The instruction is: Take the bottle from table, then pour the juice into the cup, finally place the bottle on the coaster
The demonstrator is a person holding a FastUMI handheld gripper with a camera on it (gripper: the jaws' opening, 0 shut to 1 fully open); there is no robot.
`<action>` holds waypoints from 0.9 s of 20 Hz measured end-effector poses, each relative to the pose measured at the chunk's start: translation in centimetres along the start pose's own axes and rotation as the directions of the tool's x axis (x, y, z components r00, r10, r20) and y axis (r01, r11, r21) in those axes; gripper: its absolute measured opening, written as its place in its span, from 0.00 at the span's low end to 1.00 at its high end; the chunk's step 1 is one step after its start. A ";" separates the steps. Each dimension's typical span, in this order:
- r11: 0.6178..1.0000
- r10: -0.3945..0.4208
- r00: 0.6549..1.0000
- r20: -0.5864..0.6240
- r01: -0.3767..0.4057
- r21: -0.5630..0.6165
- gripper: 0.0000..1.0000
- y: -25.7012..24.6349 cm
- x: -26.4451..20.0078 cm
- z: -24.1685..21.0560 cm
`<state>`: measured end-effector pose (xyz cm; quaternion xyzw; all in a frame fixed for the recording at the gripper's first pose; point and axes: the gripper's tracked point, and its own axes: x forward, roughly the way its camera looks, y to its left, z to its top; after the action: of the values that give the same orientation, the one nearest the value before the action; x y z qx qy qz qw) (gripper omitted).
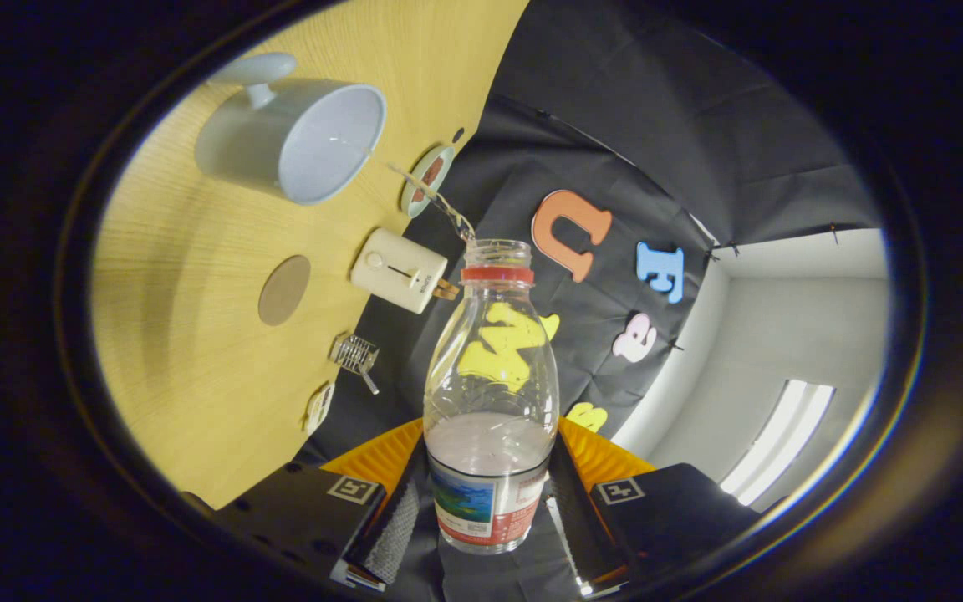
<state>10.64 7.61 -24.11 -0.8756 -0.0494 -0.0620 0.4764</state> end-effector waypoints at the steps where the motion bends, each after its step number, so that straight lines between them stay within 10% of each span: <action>1: 1.000 0.005 1.000 0.000 -0.005 -0.009 0.80 0.0 0.0 0.0; 18: 0.992 -0.045 0.999 0.031 0.048 -0.117 0.80 -2.8 0.2 1.7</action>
<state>10.57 10.60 -22.65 -0.9016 -0.0726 -0.0636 0.4217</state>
